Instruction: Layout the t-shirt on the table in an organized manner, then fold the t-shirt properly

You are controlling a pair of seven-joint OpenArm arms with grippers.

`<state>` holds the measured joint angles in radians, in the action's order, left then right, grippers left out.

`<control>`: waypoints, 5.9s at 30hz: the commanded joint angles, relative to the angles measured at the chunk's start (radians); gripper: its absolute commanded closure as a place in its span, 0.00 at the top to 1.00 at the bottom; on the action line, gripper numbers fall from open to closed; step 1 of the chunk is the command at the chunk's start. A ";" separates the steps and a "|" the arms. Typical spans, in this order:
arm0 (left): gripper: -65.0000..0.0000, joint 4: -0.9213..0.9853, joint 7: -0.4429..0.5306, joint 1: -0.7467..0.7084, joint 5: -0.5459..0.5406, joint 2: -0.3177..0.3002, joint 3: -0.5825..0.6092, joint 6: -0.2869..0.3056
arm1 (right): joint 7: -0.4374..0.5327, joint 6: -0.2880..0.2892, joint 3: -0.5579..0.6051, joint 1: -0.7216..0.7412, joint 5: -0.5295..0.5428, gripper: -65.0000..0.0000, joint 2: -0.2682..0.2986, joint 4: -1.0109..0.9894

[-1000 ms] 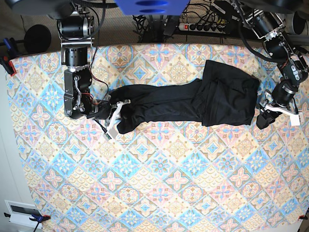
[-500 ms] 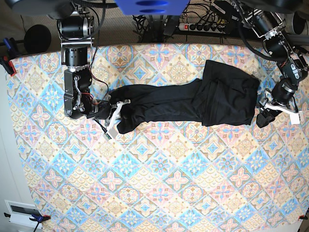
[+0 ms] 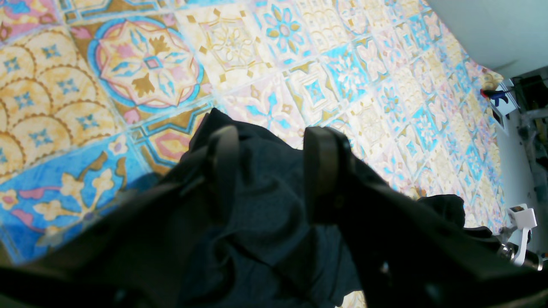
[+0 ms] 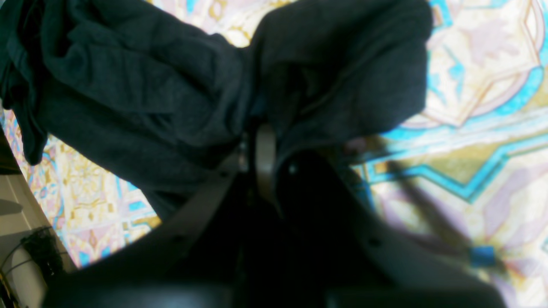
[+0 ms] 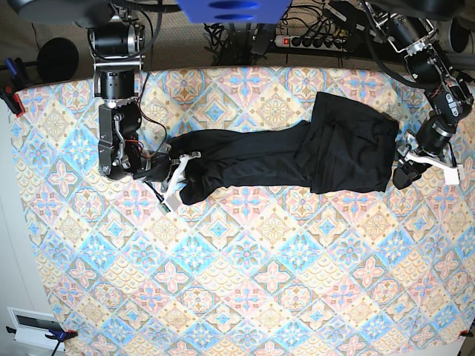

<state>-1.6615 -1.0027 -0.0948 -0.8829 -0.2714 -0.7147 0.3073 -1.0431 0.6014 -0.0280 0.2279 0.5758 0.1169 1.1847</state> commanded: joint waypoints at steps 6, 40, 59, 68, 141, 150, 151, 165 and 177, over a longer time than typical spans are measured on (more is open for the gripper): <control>0.36 -0.013 0.017 -0.010 -0.020 -0.016 -0.007 0.005 | -0.030 0.002 0.003 -0.002 -0.017 0.00 0.004 0.008; 0.36 -0.015 0.018 -0.026 -0.020 0.025 -0.009 0.005 | -0.030 0.002 0.003 -0.037 -0.017 0.00 0.004 0.008; 0.34 -0.012 0.018 -0.096 -0.012 -0.004 -0.009 0.000 | -0.032 0.002 0.003 -0.037 -0.017 0.00 0.004 0.008; 0.08 -0.012 0.018 -0.098 -0.012 -0.002 -0.009 -0.001 | -0.038 0.002 0.003 -0.037 -0.013 0.00 0.004 0.008; 0.01 -0.062 0.015 -0.102 0.000 -0.012 -0.118 0.006 | -0.044 0.002 0.093 -0.084 -0.017 0.00 0.004 0.208; 0.01 -0.061 0.014 -0.105 0.000 -0.009 -0.115 0.006 | -0.044 0.002 0.198 -0.088 -0.017 0.00 0.004 0.321; 0.01 -0.061 0.014 -0.105 0.000 -0.009 -0.115 0.006 | -0.044 0.002 0.213 -0.088 -0.017 0.00 0.004 0.332; 0.01 -0.061 0.011 -0.148 0.008 0.024 -0.112 0.006 | -0.042 0.002 0.455 -0.045 -0.020 0.00 0.002 0.361; 0.01 -0.056 0.017 -0.178 0.009 0.019 -0.064 0.006 | -0.016 0.002 0.672 0.066 -0.271 0.00 -0.131 0.327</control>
<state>-1.7012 -1.0031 -0.2821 -0.8474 -0.2363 -0.7753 0.3069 -1.0805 0.6071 0.6533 0.2584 0.3099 -0.0109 1.4963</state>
